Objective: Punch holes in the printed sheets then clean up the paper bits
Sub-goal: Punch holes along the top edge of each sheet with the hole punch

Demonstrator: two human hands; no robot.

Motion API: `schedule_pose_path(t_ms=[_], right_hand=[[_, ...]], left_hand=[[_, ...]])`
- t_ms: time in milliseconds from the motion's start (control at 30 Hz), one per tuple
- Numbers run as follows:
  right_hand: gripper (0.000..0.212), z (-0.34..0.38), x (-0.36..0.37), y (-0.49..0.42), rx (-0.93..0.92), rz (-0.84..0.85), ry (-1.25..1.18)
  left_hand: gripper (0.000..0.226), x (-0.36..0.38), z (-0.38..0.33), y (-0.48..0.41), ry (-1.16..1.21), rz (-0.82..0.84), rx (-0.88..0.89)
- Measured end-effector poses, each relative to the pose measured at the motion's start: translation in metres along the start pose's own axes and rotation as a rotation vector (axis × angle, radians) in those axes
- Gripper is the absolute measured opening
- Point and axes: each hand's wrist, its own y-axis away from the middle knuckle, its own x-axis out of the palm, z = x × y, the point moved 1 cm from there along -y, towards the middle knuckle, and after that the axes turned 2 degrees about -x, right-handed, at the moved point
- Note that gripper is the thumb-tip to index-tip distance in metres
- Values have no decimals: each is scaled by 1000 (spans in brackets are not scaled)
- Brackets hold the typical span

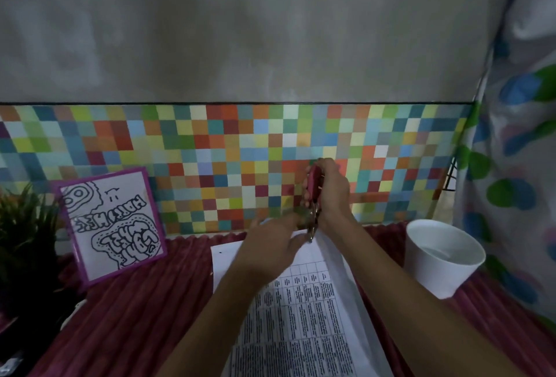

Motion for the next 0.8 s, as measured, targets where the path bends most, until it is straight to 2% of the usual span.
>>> schedule_pose_path(t_ms=[100,400,600,800], right_hand=[[33,0,-2,-1,-21,10,-25],[27,-3,-5,-1,-66,68,-56],[24,0,-4,0,-68,208,51],[27,13,-10,4,-21,160,47]], left_hand=[[20,3,6,-5,99,70,-27],[16,24,12,-4,247,-71,-104],[15,26,10,-5,283,-121,-102],[13,27,20,-2,296,-100,-117]])
